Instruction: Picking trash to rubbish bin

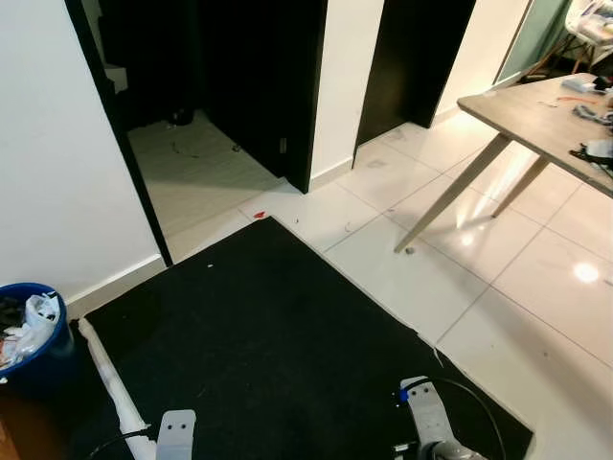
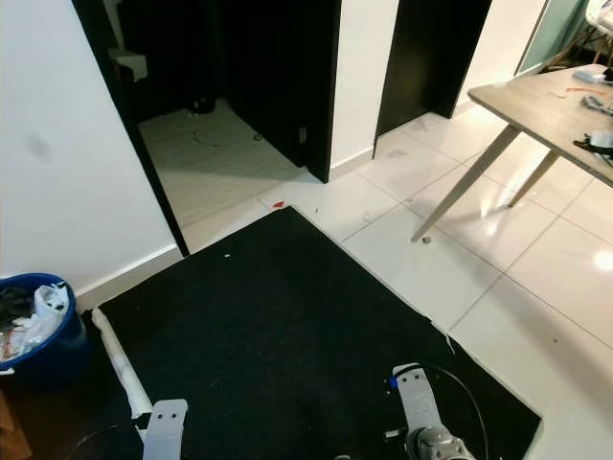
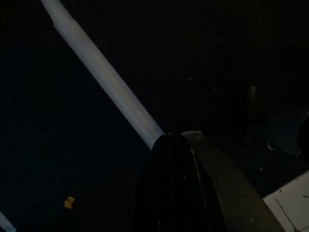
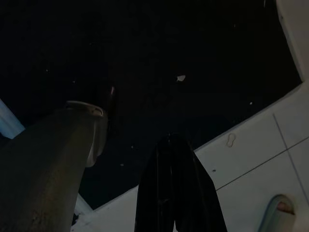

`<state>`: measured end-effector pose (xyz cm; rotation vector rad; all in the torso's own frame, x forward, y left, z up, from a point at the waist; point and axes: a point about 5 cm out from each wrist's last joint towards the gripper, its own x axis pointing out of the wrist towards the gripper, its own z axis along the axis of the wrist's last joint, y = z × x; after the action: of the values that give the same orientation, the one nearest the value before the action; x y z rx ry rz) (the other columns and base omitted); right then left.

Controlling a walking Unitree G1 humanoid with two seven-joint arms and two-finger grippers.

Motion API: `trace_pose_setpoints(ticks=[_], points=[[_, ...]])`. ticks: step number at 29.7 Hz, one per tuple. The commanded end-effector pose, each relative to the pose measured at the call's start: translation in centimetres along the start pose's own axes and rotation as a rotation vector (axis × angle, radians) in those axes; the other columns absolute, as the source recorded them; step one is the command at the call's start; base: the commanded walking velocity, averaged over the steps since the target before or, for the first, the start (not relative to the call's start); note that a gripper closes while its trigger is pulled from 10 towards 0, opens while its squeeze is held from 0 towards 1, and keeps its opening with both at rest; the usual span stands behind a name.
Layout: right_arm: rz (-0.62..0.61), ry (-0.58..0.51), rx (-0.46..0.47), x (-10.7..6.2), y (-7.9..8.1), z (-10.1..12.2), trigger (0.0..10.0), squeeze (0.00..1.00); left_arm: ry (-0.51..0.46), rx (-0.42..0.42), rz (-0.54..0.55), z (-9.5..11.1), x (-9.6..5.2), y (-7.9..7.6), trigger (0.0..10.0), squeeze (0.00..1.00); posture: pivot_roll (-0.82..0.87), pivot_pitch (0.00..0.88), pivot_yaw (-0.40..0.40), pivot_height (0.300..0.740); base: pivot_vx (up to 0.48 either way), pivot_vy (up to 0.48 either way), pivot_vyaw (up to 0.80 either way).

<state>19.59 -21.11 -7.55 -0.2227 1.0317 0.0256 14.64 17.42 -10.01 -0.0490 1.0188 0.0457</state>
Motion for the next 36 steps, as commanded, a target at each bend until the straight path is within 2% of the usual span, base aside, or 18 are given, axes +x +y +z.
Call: trace_pose_setpoints(ticks=[1, 26, 28, 29, 36], points=[[0.007, 0.011, -0.005, -0.02, 0.07, -0.30, 10.0, 0.00, 0.019, -0.006, 0.009, -0.53, -0.11, 0.22, 10.0, 0.00, -0.01, 0.025, -0.002, 0.740, 0.000, 0.000, 0.00], [0.034, 0.006, 0.001, 0.05, 0.55, 0.20, 10.0, 0.00, 0.006, 0.002, 0.012, -0.19, -0.04, 0.12, 10.0, 0.00, -0.01, 0.023, -0.005, 0.740, 0.000, 0.000, -0.78], [0.043, 0.004, 0.019, 0.06, 0.59, 0.25, 10.0, 0.16, 0.001, -0.019, -0.001, -0.06, -0.01, 0.05, 10.0, 0.00, -0.01, 0.020, -0.006, 0.740, 0.000, 0.000, -0.78], [0.051, 0.000, 0.022, 0.06, 0.62, 0.32, 10.0, 1.00, -0.001, -0.035, -0.014, 0.01, 0.00, -0.05, 10.0, 1.00, -0.01, 0.019, -0.006, 0.740, 0.000, 0.000, -0.80], [0.048, -0.003, 0.027, 0.07, 0.52, 0.52, 10.0, 1.00, -0.012, -0.063, -0.031, 0.37, 0.08, -0.24, 10.0, 1.00, -0.01, 0.009, -0.010, 0.740, 0.000, 0.000, -0.80]])
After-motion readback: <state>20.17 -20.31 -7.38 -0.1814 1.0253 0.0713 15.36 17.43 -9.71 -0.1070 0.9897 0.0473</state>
